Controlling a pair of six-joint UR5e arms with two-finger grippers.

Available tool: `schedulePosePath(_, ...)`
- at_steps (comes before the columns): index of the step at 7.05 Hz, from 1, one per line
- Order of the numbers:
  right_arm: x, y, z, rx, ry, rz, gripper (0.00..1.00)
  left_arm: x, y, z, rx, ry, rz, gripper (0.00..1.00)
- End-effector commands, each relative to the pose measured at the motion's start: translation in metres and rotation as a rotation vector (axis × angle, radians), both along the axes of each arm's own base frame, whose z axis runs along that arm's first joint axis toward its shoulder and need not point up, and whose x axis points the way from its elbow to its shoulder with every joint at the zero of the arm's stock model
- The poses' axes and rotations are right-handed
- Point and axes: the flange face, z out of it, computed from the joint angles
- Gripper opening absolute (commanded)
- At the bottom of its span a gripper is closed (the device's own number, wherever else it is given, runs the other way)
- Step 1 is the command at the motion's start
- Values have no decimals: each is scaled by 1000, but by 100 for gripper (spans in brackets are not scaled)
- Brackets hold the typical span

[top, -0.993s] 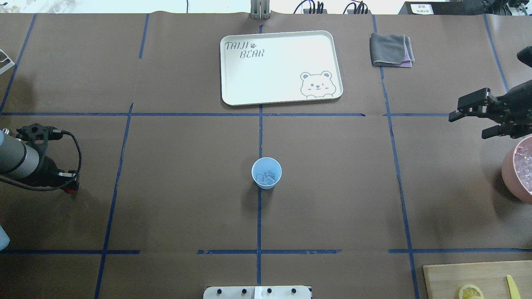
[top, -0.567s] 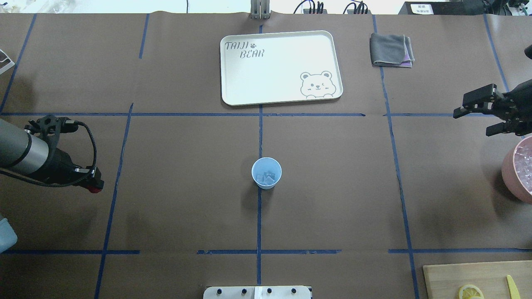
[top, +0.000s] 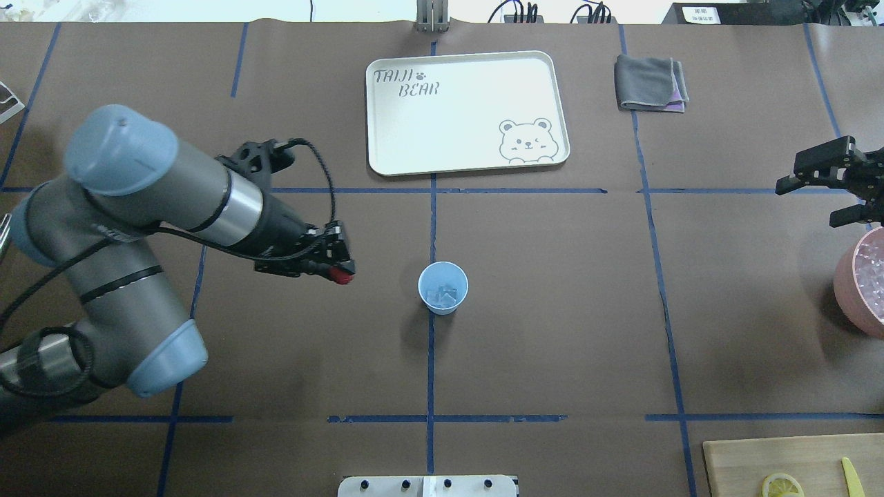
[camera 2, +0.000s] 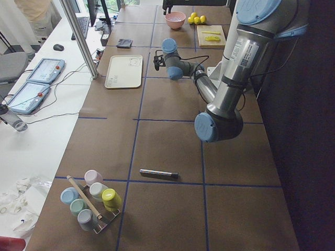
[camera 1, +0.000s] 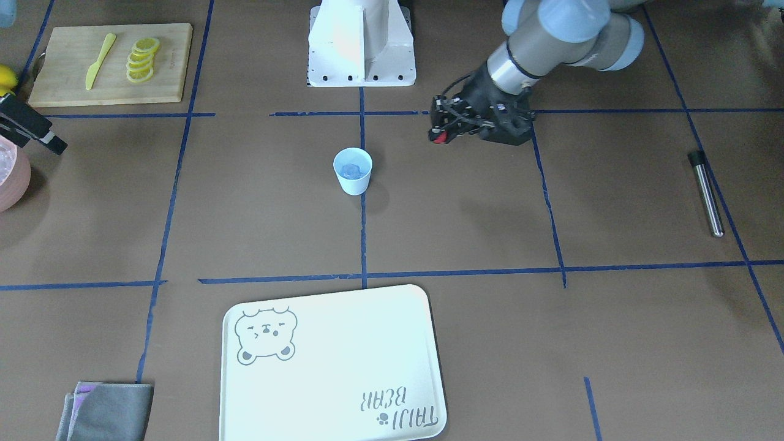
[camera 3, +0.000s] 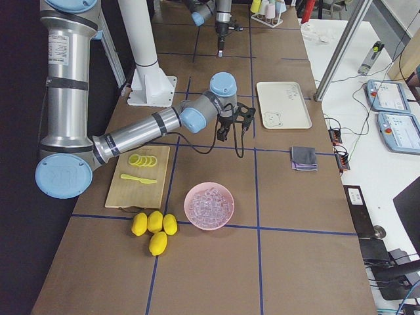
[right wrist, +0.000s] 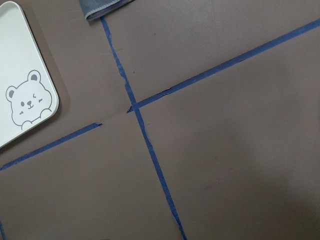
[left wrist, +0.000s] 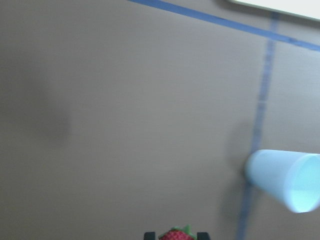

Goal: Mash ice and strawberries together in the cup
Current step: 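Carry the red strawberry with the left gripper over the blue cup, then open the left gripper to drop the strawberry into the blue cup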

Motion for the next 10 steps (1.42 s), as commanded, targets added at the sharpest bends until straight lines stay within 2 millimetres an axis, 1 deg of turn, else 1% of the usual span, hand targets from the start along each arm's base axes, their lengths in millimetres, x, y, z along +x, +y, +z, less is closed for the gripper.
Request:
schedulePosePath(1, 2, 1, 1, -4, 1, 2, 100, 81, -14, -62, 9, 0, -53, 0)
schedulePosePath(2, 2, 1, 0, -2, 1, 4, 100, 85, -15, -56, 7, -10, -53, 0)
schedulePosePath(3, 2, 1, 0, -1, 0, 3, 100, 87, -13, -45, 2, -25, -49, 3)
schedulePosePath(4, 2, 2, 3, -6, 1, 2, 100, 89, -7, -43, 2, -25, -41, 11)
schedulePosePath(5, 2, 1, 2, -4, 1, 2, 100, 88, -7, -42, 3, -24, -41, 33)
schedulePosePath(6, 3, 2, 0, -3, -1, 2, 100, 90, -4, -44, 8, -23, -45, 70)
schedulePosePath(7, 3, 2, 1, -5, 0, 2, 100, 94, -5, -44, 29, -30, -93, 79)
schedulePosePath(8, 2, 1, 3, -9, 2, 2, 100, 104, 8, -43, 36, -35, -86, 88)
schedulePosePath(9, 2, 1, 3, -7, 1, 2, 100, 100, 11, -48, 41, -23, -84, 89)
schedulePosePath(10, 3, 2, 2, -6, 0, 4, 100, 83, 17, -38, 41, -18, -83, 89)
